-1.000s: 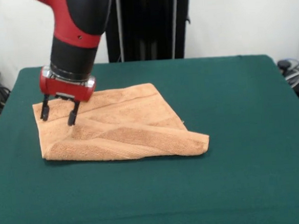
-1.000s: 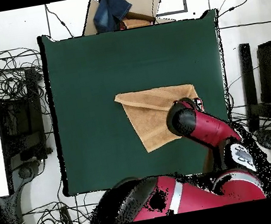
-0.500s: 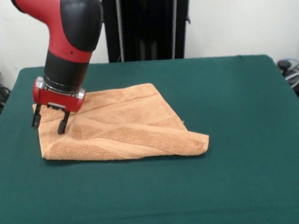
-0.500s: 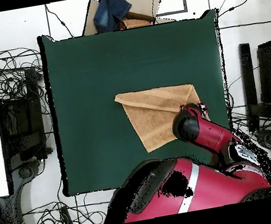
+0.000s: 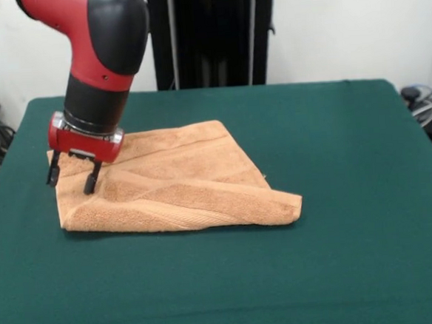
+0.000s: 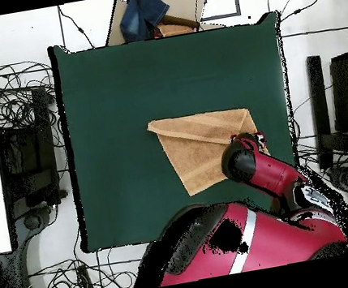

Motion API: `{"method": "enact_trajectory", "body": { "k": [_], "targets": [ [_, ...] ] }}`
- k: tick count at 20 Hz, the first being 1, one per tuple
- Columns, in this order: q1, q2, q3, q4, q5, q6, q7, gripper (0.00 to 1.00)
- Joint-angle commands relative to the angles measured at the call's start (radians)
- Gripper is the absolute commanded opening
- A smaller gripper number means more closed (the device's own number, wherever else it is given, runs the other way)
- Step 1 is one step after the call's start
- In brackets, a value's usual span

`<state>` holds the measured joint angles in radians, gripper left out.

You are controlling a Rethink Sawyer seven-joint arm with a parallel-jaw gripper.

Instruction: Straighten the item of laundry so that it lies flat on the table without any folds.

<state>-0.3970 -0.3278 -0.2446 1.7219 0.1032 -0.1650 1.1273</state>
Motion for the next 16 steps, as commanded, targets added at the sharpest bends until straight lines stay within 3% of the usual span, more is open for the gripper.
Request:
{"method": "enact_trajectory", "body": {
  "k": [1,16],
  "targets": [
    [0.004,-0.013,0.130,0.081,-0.017,0.060,0.242,1.00],
    [0.003,-0.063,0.106,0.145,-0.026,0.060,0.231,1.00]
  ]
}}
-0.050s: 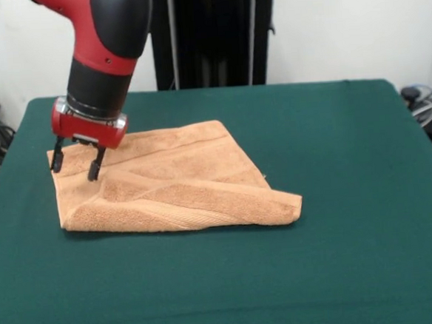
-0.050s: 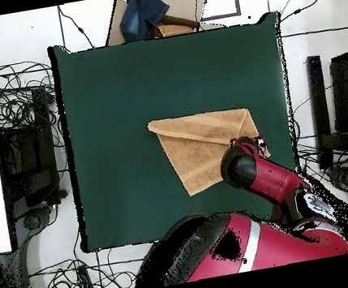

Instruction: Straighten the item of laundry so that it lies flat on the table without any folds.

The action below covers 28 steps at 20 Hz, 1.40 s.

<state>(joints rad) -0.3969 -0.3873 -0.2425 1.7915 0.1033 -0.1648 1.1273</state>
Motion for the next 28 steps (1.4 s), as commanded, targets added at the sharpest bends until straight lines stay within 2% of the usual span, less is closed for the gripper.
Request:
{"method": "enact_trajectory", "body": {
  "k": [1,8,20,28],
  "targets": [
    [0.003,0.000,0.105,0.075,-0.026,0.054,0.232,1.00],
    [0.009,0.067,0.114,0.072,-0.025,-0.055,0.267,1.00],
    [0.059,0.116,0.107,0.069,0.016,-0.107,0.304,1.00],
    [0.063,0.080,0.106,0.091,0.031,-0.071,0.291,1.00]
  ]
}}
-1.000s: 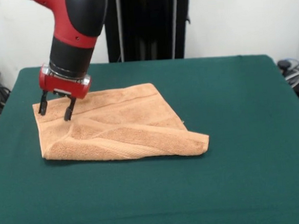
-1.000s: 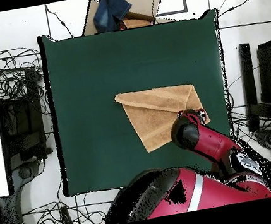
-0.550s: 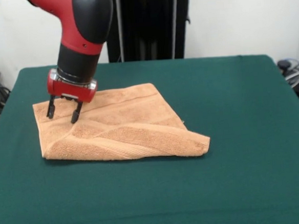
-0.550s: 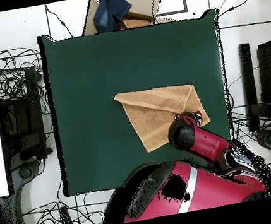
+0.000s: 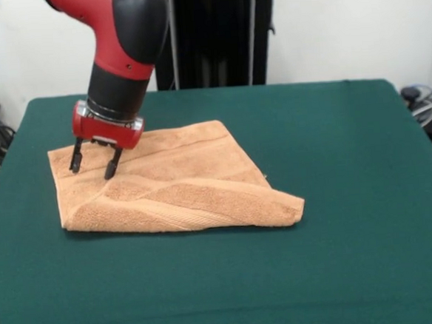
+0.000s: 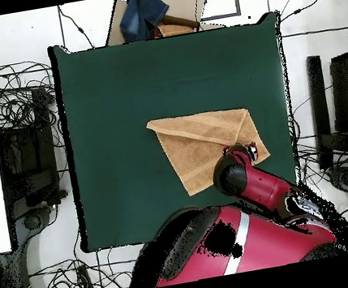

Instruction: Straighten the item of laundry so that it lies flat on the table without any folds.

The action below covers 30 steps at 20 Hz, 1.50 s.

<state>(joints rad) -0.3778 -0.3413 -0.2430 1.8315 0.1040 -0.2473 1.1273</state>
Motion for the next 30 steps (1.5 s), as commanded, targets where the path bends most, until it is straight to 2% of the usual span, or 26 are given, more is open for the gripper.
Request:
{"method": "enact_trajectory", "body": {
  "k": [1,14,21,30],
  "targets": [
    [0.042,0.029,0.106,0.055,0.030,0.015,0.290,1.00],
    [0.074,-0.067,0.073,0.117,0.053,0.085,0.292,1.00],
    [0.079,-0.050,0.082,0.139,0.061,0.040,0.310,1.00],
    [0.056,0.009,0.108,0.107,0.056,-0.001,0.311,1.00]
  ]
}}
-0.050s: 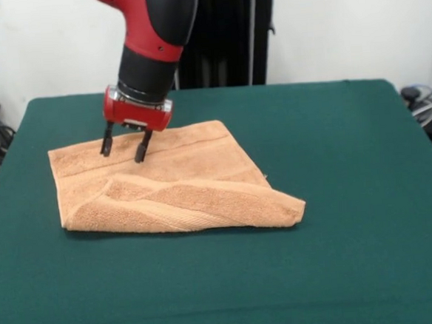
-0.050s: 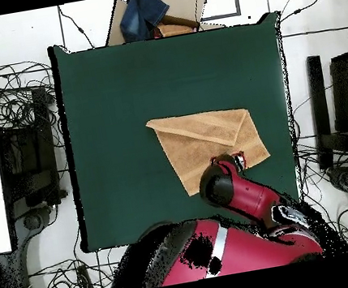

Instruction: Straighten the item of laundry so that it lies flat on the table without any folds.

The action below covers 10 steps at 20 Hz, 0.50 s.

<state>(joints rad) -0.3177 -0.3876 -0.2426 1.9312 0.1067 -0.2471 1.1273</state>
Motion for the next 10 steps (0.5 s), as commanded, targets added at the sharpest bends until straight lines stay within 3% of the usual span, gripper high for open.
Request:
{"method": "enact_trajectory", "body": {
  "k": [1,10],
  "targets": [
    [-0.004,0.058,0.108,0.006,0.053,-0.002,0.310,1.00],
    [0.001,0.093,0.110,-0.021,0.064,-0.019,0.311,1.00]
  ]
}}
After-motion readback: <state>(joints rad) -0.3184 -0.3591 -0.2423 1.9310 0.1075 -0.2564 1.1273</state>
